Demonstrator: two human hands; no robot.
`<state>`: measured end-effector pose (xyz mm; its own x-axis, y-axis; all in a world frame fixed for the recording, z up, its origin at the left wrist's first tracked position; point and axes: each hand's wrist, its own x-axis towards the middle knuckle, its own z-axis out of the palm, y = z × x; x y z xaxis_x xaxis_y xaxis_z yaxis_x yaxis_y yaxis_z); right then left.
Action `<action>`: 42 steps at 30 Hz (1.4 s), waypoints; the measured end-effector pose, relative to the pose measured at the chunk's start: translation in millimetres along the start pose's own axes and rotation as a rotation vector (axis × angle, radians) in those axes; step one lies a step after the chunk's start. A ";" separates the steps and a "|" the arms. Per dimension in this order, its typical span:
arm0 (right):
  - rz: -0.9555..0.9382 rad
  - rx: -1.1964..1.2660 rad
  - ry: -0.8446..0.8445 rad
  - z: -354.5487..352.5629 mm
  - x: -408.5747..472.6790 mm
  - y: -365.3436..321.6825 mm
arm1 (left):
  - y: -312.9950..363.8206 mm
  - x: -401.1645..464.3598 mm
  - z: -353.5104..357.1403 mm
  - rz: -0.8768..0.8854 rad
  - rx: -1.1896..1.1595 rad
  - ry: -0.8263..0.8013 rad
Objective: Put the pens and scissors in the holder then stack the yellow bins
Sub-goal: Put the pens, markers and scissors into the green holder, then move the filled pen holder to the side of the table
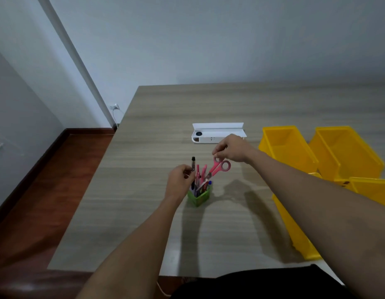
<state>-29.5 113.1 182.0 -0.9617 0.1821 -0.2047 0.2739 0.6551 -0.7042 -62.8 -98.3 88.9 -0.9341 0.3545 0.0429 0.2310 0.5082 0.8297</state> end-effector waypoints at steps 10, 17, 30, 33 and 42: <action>0.002 -0.069 -0.019 61.0 20.7 -4.2 | -29.8 -8.2 17.2 -0.053 0.127 -0.121; 0.070 -0.002 0.131 60.9 26.1 18.1 | -47.6 -7.9 -1.9 -0.037 0.131 -0.085; 0.435 0.012 -0.096 135.0 -6.6 77.5 | -67.2 3.4 12.3 -0.145 0.100 -0.368; 0.442 0.076 -0.084 148.8 -11.5 82.9 | -72.5 6.3 13.2 -0.151 0.127 -0.442; 0.393 0.300 -0.079 163.9 -16.1 92.2 | -73.5 4.2 21.3 -0.090 0.159 -0.517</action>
<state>12.2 50.4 8.9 -0.7850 0.3096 -0.5366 0.6166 0.3064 -0.7252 -77.9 -117.4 16.3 -0.7053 0.6238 -0.3368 0.2324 0.6524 0.7214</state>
